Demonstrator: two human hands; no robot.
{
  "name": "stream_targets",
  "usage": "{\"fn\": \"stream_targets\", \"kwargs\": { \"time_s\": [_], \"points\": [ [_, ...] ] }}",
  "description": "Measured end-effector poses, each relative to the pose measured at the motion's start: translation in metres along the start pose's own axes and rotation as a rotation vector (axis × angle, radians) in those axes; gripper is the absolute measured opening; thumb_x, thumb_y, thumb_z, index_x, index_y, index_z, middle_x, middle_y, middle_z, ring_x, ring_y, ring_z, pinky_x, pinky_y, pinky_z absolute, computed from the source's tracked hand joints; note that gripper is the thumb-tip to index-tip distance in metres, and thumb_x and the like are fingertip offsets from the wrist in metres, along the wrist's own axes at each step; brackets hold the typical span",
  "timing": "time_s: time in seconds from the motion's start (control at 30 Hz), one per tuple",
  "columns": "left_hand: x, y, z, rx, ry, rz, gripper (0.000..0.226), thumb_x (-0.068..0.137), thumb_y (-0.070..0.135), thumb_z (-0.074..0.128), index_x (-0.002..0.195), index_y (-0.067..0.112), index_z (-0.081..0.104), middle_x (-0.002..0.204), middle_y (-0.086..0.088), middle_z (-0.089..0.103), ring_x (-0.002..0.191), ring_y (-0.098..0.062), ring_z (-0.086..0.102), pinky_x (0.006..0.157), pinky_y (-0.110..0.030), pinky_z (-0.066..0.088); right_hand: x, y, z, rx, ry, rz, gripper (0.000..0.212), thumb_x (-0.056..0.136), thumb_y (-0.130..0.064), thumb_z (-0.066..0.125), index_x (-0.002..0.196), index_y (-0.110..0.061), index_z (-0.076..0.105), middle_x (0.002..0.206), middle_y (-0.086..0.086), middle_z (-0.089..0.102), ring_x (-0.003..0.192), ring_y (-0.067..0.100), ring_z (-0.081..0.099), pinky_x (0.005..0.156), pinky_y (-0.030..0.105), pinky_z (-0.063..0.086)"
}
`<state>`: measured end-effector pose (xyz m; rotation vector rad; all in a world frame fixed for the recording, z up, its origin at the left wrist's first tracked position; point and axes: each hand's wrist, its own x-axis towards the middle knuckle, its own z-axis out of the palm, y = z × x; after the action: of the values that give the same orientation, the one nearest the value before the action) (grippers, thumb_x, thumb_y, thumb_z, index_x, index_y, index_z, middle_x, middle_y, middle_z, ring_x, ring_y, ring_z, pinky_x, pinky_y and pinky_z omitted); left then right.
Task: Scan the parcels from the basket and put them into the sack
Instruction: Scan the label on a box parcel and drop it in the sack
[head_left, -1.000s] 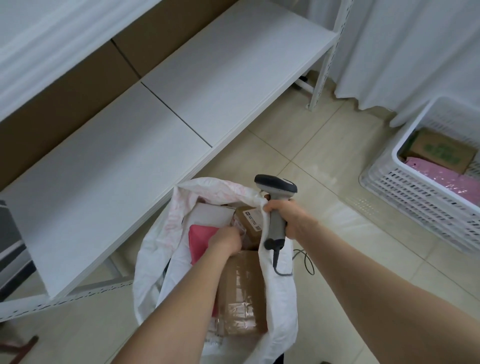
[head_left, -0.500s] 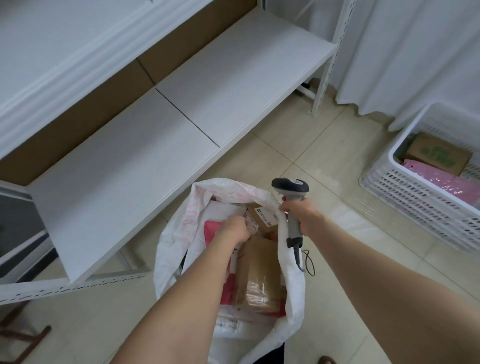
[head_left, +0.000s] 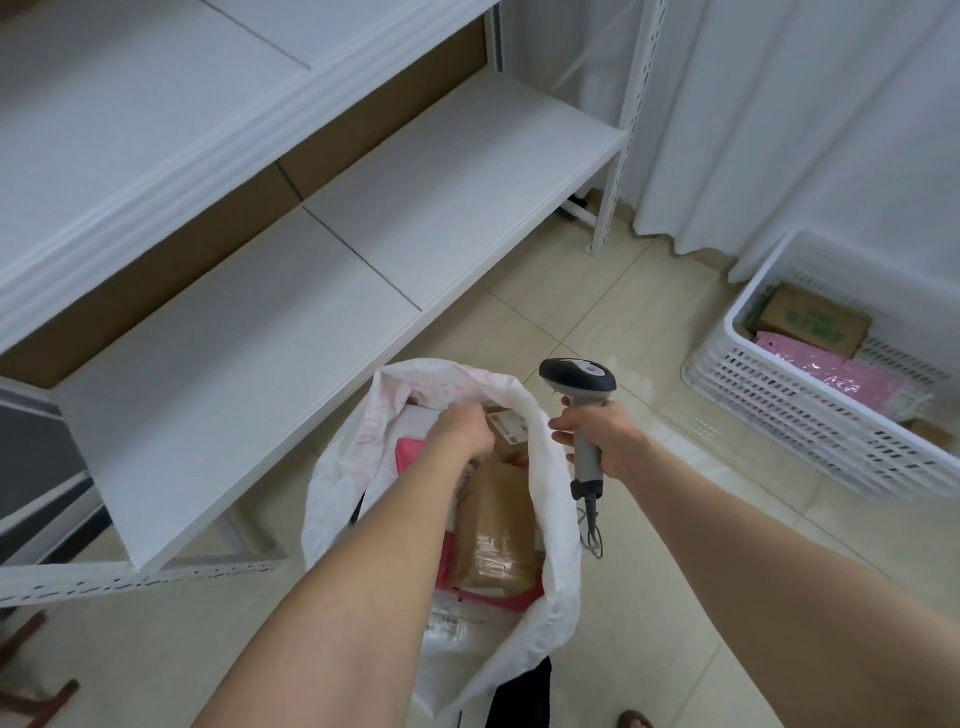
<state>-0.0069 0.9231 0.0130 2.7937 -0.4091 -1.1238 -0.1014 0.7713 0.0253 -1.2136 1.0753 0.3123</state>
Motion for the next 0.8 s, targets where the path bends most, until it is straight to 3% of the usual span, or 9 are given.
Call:
{"fn": "stream_targets", "kwargs": {
  "time_s": [0.1, 0.4, 0.5, 0.67, 0.8],
  "points": [
    [-0.009, 0.03, -0.03, 0.035, 0.098, 0.031, 0.036, 0.095, 0.017, 0.049, 0.131, 0.012, 0.053, 0.125, -0.01, 0.057, 0.107, -0.025, 0.058, 0.085, -0.033, 0.05, -0.026, -0.018, -0.016, 0.063, -0.017, -0.066, 0.018, 0.082, 0.005, 0.063, 0.088, -0.011, 0.058, 0.081, 0.011, 0.062, 0.064, 0.016, 0.059, 0.06, 0.031, 0.051],
    [-0.053, 0.191, -0.1, 0.078, 0.31, 0.24, 0.041, 0.094, 0.011, 0.041, 0.132, 0.016, 0.053, 0.14, -0.01, 0.045, 0.123, -0.028, 0.05, 0.101, -0.036, 0.042, -0.088, -0.071, -0.129, 0.353, 0.016, -0.143, 0.011, 0.088, -0.012, 0.067, 0.085, -0.011, 0.056, 0.052, 0.0, 0.057, 0.052, 0.013, 0.054, 0.063, 0.032, 0.05],
    [-0.069, 0.256, -0.103, 0.103, 0.335, 0.29, 0.042, 0.094, 0.011, 0.04, 0.135, 0.016, 0.051, 0.141, -0.009, 0.044, 0.124, -0.027, 0.048, 0.103, -0.037, 0.042, -0.098, -0.084, -0.182, 0.493, 0.041, -0.129, 0.011, 0.087, -0.013, 0.068, 0.089, -0.012, 0.057, 0.054, 0.0, 0.058, 0.055, 0.013, 0.056, 0.071, 0.037, 0.053],
    [-0.091, 0.376, -0.086, 0.142, 0.351, 0.357, 0.044, 0.093, 0.01, 0.039, 0.135, 0.015, 0.051, 0.142, -0.011, 0.043, 0.127, -0.029, 0.046, 0.102, -0.036, 0.041, -0.104, -0.088, -0.292, 0.617, 0.055, -0.178, 0.012, 0.09, -0.008, 0.06, 0.099, -0.009, 0.052, 0.059, 0.004, 0.053, 0.052, 0.016, 0.05, 0.065, 0.036, 0.052],
    [-0.101, 0.468, -0.057, 0.145, 0.325, 0.433, 0.042, 0.093, 0.009, 0.04, 0.134, 0.014, 0.052, 0.139, -0.012, 0.046, 0.125, -0.03, 0.048, 0.104, -0.038, 0.041, -0.102, -0.084, -0.38, 0.744, 0.105, -0.124, 0.007, 0.089, -0.009, 0.06, 0.088, -0.005, 0.054, 0.062, 0.006, 0.051, 0.06, 0.02, 0.051, 0.061, 0.037, 0.05]
  ]
}}
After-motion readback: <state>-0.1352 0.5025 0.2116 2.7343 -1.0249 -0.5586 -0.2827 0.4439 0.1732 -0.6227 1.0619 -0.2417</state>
